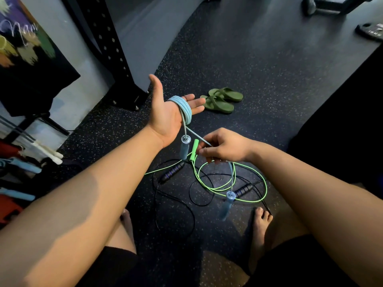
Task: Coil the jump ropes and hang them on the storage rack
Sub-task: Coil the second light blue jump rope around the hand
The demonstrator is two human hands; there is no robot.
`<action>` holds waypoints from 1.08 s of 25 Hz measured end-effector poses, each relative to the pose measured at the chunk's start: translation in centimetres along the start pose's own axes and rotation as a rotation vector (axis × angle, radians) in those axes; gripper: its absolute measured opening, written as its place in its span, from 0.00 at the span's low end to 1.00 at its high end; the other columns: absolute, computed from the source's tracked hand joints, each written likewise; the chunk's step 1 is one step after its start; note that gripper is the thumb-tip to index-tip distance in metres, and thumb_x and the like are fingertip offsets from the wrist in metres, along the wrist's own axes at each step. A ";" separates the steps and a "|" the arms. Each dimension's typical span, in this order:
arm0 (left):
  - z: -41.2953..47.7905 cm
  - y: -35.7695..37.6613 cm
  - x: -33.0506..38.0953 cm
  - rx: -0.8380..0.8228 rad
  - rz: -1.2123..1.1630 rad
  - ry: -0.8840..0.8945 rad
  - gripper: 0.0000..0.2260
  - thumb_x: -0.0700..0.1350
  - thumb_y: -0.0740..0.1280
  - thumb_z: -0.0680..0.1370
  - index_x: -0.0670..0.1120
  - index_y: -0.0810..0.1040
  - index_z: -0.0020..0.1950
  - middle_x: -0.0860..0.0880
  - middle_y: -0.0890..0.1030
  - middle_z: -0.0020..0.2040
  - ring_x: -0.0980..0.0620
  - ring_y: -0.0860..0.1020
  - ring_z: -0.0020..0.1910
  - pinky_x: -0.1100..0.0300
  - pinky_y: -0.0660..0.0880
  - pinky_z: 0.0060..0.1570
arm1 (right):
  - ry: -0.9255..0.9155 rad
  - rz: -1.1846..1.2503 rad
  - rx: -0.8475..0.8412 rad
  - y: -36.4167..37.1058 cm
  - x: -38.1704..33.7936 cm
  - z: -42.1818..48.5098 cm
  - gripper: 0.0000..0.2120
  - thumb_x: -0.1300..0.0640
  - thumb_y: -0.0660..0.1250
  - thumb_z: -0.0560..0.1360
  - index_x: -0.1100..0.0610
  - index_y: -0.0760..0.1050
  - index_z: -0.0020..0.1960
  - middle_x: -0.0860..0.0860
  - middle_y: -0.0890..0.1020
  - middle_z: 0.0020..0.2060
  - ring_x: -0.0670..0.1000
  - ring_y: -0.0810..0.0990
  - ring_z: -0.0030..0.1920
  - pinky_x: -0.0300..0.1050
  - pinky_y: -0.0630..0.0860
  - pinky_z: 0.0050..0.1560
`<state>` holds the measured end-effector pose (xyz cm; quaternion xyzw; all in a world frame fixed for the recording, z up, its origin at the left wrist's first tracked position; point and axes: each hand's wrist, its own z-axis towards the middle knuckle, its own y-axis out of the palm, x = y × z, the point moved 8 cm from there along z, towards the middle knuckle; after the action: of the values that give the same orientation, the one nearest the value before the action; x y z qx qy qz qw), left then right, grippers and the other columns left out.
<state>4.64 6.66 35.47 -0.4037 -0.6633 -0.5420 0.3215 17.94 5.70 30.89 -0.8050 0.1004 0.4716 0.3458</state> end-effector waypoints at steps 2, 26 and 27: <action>0.3 -0.4 -0.5 0.051 0.191 -0.006 0.50 0.74 0.34 0.76 0.36 0.70 0.70 0.38 0.85 0.58 0.43 0.83 0.62 0.47 0.66 0.73 | -0.042 -0.178 0.078 -1.3 -0.9 -0.3 0.07 0.54 0.71 0.77 0.56 0.82 0.44 0.49 0.82 0.30 0.41 0.75 0.26 0.35 0.71 0.29; -2.9 3.0 -2.4 -0.483 0.201 -0.408 0.53 0.83 0.29 0.62 0.40 0.74 0.36 0.46 0.71 0.24 0.44 0.77 0.32 0.49 0.72 0.57 | -0.113 0.095 0.211 -2.8 0.9 -0.2 0.26 0.38 0.57 0.81 0.60 0.78 0.44 0.55 0.81 0.34 0.50 0.77 0.36 0.50 0.73 0.42; -2.7 2.8 -1.9 -0.449 0.153 -0.382 0.53 0.83 0.29 0.62 0.40 0.74 0.36 0.47 0.71 0.24 0.44 0.76 0.31 0.49 0.71 0.59 | -0.108 0.116 0.195 -2.5 1.1 0.0 0.24 0.42 0.57 0.83 0.61 0.78 0.45 0.56 0.81 0.36 0.52 0.78 0.37 0.51 0.74 0.44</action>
<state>7.96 3.86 35.65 -0.6081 -0.5431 -0.5634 0.1338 19.78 7.73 31.15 -0.7340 0.1734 0.5214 0.3992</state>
